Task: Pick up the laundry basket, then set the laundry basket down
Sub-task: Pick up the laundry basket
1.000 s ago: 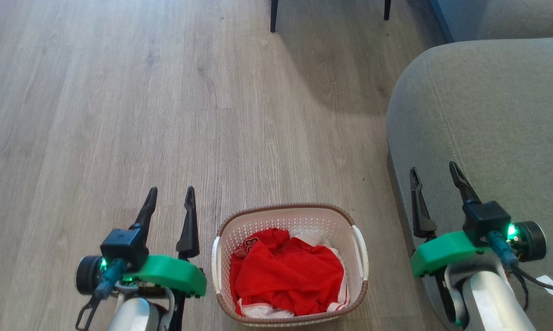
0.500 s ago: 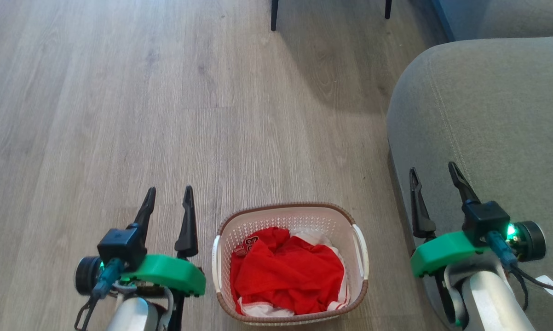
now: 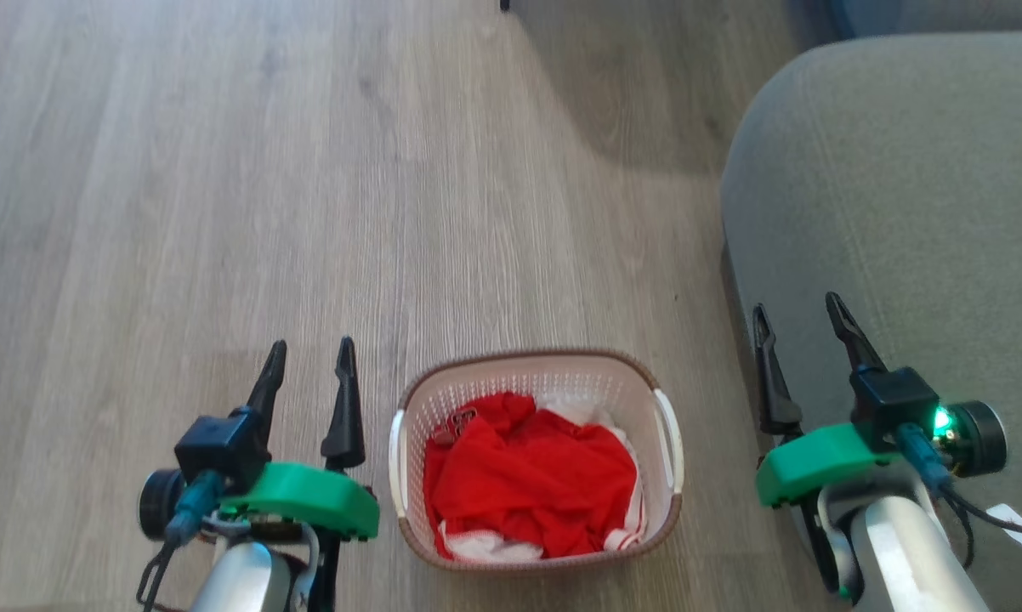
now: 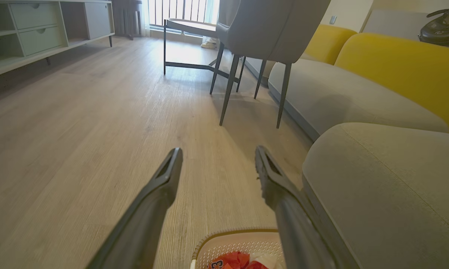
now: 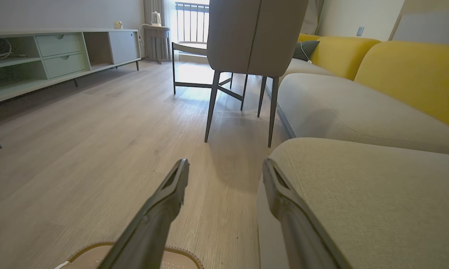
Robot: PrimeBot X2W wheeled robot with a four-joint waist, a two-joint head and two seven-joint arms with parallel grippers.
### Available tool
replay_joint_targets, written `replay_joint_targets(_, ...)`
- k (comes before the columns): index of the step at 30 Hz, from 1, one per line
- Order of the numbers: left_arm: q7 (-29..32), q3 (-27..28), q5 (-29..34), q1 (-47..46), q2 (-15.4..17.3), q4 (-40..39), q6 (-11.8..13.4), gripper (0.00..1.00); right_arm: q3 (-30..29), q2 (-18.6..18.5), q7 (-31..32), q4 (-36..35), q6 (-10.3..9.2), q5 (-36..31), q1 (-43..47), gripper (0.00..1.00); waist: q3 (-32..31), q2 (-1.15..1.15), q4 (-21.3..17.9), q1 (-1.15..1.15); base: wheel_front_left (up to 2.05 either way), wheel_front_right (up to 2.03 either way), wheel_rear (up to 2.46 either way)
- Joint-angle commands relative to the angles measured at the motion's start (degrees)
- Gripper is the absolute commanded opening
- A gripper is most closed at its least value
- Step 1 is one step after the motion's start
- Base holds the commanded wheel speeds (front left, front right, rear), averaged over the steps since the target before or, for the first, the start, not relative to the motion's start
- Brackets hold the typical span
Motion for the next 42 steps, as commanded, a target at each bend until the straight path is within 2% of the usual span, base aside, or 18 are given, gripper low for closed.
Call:
replay_joint_targets(1, -0.4, 1.7, -0.7, -3.4, -0.2, -1.1, 0.3, 1.0, 1.6, 0.0, -0.7, -1.9, 0.41, -0.6, -3.1, 1.0, 1.8, 0.0, 0.0, 0.0, 0.0, 0.0, 0.0)
replay_joint_targets(6, -0.4, 1.0, -1.3, -6.0, -0.2, 0.5, 0.6, 1.0, 2.0, 0.0, -0.7, -0.8, 0.41, -0.1, -5.6, 1.0, 6.8, 0.0, 0.4, 0.0, 0.0, 0.0, 0.0)
replay_joint_targets(13, -0.4, -0.5, -2.0, -11.9, -0.2, 5.1, -0.2, 1.0, 1.4, -0.7, -0.7, 2.7, 0.41, 0.3, -11.0, 1.0, 16.8, 0.0, 1.2, 0.0, 0.0, 0.0, 0.0)
replay_joint_targets(21, -0.4, -2.2, -3.7, -19.6, -0.2, 14.9, -1.5, 1.0, 3.5, -1.2, -0.7, 13.2, 0.41, 2.4, -18.2, 1.0, 25.7, 0.0, 1.4, 0.0, 0.0, 0.0, 0.0)
replay_joint_targets(29, -0.4, -5.4, -5.9, -26.5, -0.2, 25.5, -2.8, 1.0, 5.1, -1.4, -0.7, 22.4, 0.41, 2.1, -24.9, 1.0, 31.8, 0.0, 1.1, 0.0, 0.0, 0.0, 0.0)
replay_joint_targets(34, -0.4, -7.6, -7.5, -31.0, -0.2, 32.0, -3.9, 1.0, 4.5, -0.8, -0.7, 29.3, 0.41, 3.4, -29.4, 1.0, 34.9, 0.0, 1.2, 0.0, 0.0, 0.0, 0.0)
replay_joint_targets(38, -0.4, -9.6, -7.5, -34.0, -0.2, 36.4, -3.4, 1.0, 6.2, -0.6, -0.7, 35.3, 0.41, 4.3, -32.4, 1.0, 37.1, 0.0, 1.1, 0.0, 0.0, 0.0, 0.0)
replay_joint_targets(42, -0.4, -11.6, -9.1, -36.1, -0.2, 40.9, -4.2, 1.0, 8.4, -0.4, -0.7, 40.3, 0.41, 6.4, -34.6, 1.0, 38.8, 0.0, 0.7, 0.0, 0.0, 0.0, 0.0)
